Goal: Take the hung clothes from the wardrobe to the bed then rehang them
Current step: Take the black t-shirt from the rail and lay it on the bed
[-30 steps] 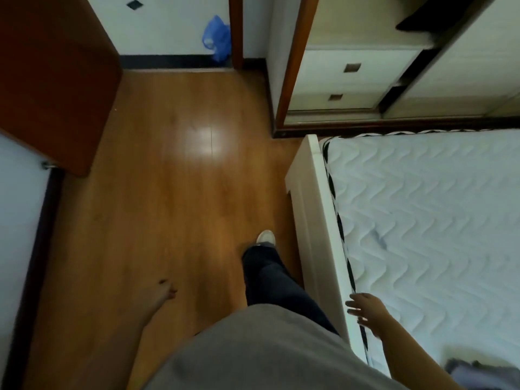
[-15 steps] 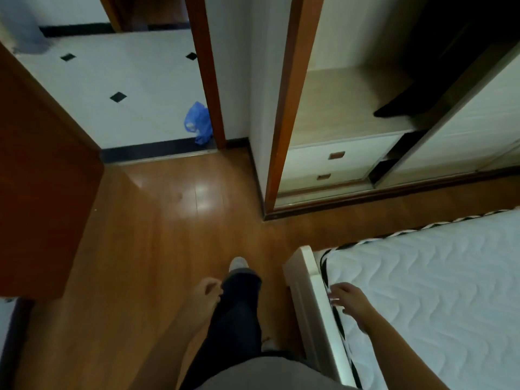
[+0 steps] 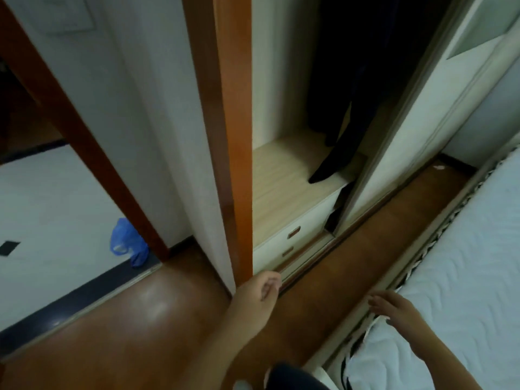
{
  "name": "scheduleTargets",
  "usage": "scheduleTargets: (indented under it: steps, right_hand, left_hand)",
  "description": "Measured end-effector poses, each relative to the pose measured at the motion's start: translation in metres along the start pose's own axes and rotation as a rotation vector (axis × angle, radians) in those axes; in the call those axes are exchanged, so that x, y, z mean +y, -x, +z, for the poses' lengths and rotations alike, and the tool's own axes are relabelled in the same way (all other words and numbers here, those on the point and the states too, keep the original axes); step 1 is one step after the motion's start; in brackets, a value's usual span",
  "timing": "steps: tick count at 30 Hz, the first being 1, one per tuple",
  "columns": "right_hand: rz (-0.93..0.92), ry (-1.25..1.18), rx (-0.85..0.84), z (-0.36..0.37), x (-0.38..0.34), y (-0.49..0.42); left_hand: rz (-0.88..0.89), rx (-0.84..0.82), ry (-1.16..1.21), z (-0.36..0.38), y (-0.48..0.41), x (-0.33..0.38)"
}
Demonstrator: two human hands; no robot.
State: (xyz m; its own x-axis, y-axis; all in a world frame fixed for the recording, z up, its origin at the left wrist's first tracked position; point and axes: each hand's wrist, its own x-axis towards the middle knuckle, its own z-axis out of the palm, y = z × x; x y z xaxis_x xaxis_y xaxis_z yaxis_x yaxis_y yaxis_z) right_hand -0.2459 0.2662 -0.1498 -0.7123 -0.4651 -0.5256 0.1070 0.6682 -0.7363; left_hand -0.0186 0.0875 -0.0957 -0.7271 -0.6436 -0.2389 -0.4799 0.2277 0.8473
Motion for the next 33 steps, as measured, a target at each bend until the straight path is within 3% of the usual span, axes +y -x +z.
scheduleTargets:
  steps: [6,10,14,21,28,33]
  right_hand:
    - [-0.033,-0.114,0.141,-0.029,-0.02,-0.031]
    - [-0.118,-0.125,0.188,-0.049,-0.056,-0.071]
    - [-0.321,-0.103,0.219,-0.085,-0.126,-0.128]
    - [-0.72,-0.036,0.116,-0.174,-0.285,-0.226]
    - [-1.075,0.054,0.078,-0.241,-0.457,-0.256]
    - [-1.248,0.043,0.262,-0.262,-0.558,-0.266]
  left_hand:
    - [0.159,-0.097,0.025,0.015,-0.074,0.065]
    - [0.195,-0.064,0.037,0.014,-0.131,0.086]
    - [0.224,0.048,0.08,0.008,-0.2,0.111]
    - [0.327,0.468,0.213,-0.022,-0.323,0.193]
    - [0.491,0.628,0.104,-0.07,-0.401,0.275]
    - [0.62,0.678,0.064,-0.11,-0.431,0.326]
